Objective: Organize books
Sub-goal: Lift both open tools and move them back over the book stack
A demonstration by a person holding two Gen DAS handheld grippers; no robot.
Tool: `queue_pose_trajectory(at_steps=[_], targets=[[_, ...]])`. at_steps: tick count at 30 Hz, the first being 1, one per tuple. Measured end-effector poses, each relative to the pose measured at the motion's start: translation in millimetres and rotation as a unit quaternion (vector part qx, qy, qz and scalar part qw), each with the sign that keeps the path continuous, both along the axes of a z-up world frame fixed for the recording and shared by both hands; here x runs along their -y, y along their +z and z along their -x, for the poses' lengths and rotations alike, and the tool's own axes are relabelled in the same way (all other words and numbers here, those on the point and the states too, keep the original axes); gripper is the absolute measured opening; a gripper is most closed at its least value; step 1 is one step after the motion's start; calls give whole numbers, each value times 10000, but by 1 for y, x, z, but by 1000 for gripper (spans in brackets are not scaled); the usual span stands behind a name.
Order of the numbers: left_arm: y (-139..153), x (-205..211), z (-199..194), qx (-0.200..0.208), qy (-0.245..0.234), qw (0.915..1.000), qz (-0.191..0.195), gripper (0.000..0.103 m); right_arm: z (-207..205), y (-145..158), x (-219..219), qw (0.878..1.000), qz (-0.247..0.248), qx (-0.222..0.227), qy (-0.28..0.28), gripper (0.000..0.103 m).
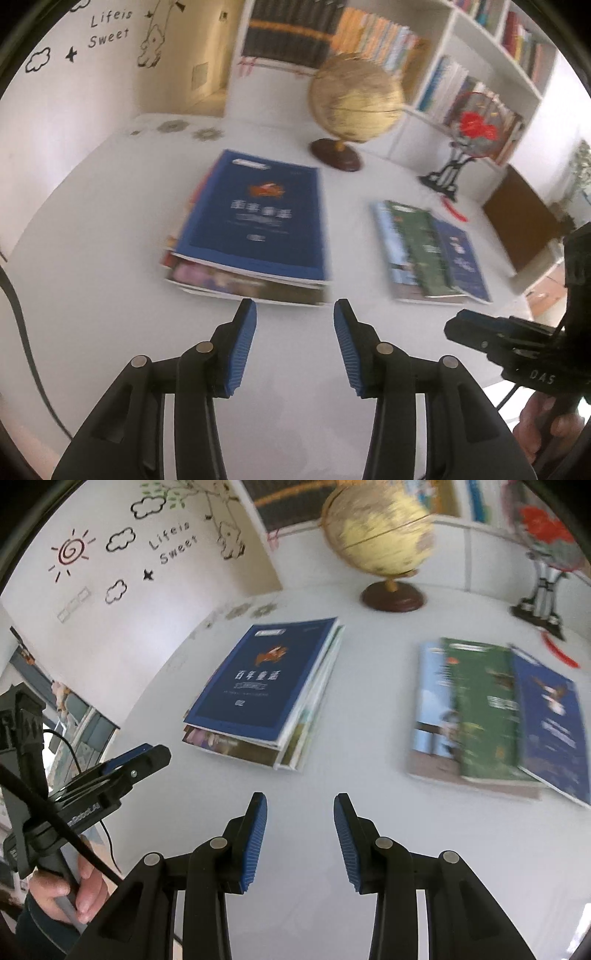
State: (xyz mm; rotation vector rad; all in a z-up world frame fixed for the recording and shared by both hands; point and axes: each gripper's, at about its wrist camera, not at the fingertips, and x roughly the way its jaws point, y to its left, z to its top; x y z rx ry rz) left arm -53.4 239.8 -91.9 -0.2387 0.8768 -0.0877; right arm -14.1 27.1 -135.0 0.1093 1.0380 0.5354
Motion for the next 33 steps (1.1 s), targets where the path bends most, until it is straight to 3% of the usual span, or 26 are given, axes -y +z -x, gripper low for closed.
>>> queue_pose_trajectory(at_steps=[3,4,5,7,9,20,33], targets=[[17,28,16,209,-98,9997,12,43,25,18,31,9998,-2,138,-171,39],[23,38,21,268,-138,9995,3,49,33,25,42,9995,-4,220,-239,41],[29,48,27,348,-172,9992,-8,65,39,29,50,9992,-3,272,-296,44],[40,63,40,615,-170,9980,20,80,54,41,73,9982,-51,414,-440,48],[51,79,52,822,-234,9963,24,80,66,49,93,9971,-95,517,-553,49],[79,144,79,1095,-570,9923,-93,80,109,74,169,9909,-321,803,-1027,50],[74,181,20,1131,-871,9898,-4,80,75,58,226,9828,-469,532,-1707,51]])
